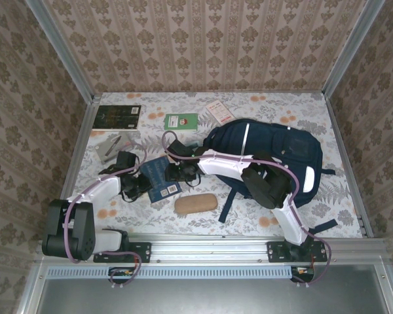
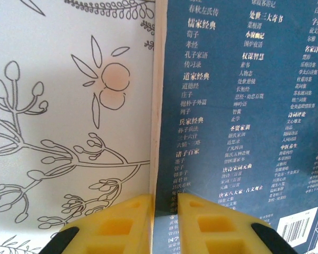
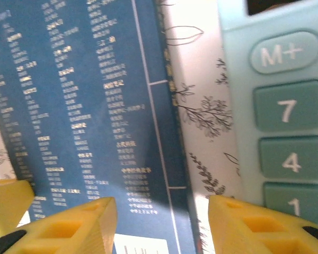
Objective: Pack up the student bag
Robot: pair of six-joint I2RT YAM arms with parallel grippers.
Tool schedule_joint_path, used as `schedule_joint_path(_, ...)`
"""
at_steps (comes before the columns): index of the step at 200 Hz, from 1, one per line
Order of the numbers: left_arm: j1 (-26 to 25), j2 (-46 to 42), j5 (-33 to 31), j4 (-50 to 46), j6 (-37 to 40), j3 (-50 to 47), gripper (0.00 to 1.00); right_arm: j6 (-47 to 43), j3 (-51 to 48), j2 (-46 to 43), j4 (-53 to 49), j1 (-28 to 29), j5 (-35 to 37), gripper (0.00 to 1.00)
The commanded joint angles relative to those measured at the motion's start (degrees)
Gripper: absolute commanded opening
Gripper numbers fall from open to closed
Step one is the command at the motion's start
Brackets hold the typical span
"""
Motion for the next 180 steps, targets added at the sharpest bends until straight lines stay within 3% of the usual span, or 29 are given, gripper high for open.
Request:
schedule_joint_path(1, -0.16, -0.21, -0.29, -1.98, -0.5, -0.39, 0.19, -1.14, 0.74, 0.31, -8.66, -0.37, 7.71, 0.53)
schedule_joint_path(60, -0.16, 0.93, 1.14, -0.75, -0.72, -0.72, 0.19, -2.78, 1.8, 2.89, -0.56, 1.02, -4.49, 0.52)
schedule_joint_path(111, -0.24, 0.93, 2.21, 0.36, -1.09, -1.24, 0.19, -2.28, 3.83, 4.62, 0.08, 2.54, -9.33, 0.51)
schedule_joint_path(180, -0.29, 0.93, 2.79, 0.58, -0.99, -1.34, 0.19, -1.84, -1.29, -2.29, 11.11, 0.28, -19.23, 0.41)
